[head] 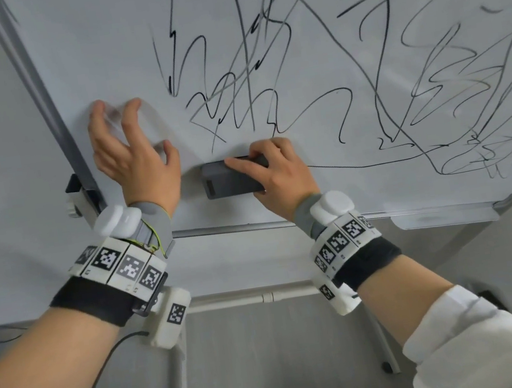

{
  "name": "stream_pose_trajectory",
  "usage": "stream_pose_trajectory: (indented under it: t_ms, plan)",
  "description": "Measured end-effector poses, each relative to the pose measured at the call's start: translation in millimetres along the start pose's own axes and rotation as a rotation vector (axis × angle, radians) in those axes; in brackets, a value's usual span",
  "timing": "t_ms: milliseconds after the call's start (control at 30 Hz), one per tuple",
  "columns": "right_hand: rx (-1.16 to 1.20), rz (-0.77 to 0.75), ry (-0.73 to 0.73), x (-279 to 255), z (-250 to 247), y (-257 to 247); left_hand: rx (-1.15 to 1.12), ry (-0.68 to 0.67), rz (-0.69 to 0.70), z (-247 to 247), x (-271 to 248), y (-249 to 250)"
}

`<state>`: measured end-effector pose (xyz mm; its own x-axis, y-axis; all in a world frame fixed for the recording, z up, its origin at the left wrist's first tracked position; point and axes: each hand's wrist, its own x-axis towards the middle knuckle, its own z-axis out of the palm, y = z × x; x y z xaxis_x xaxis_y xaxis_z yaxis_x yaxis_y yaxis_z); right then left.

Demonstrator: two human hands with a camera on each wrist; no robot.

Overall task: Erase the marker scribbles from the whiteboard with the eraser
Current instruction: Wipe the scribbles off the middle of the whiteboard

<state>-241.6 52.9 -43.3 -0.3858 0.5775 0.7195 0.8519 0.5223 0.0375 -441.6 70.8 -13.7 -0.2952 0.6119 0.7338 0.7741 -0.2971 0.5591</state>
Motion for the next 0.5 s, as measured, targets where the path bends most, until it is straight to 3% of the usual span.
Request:
stream_pose_trajectory:
  t_ms: [267, 500]
  plan:
    - [-0.031, 0.081, 0.244, 49.2, -31.1, -1.1, -0.002, -0.080, 0.063, -5.6, 19.2, 5.5]
    - [-0.059, -0.065, 0.089, 27.1, -14.8, -3.5, 0.001, -0.087, 0.095, -5.1, 23.3, 6.4]
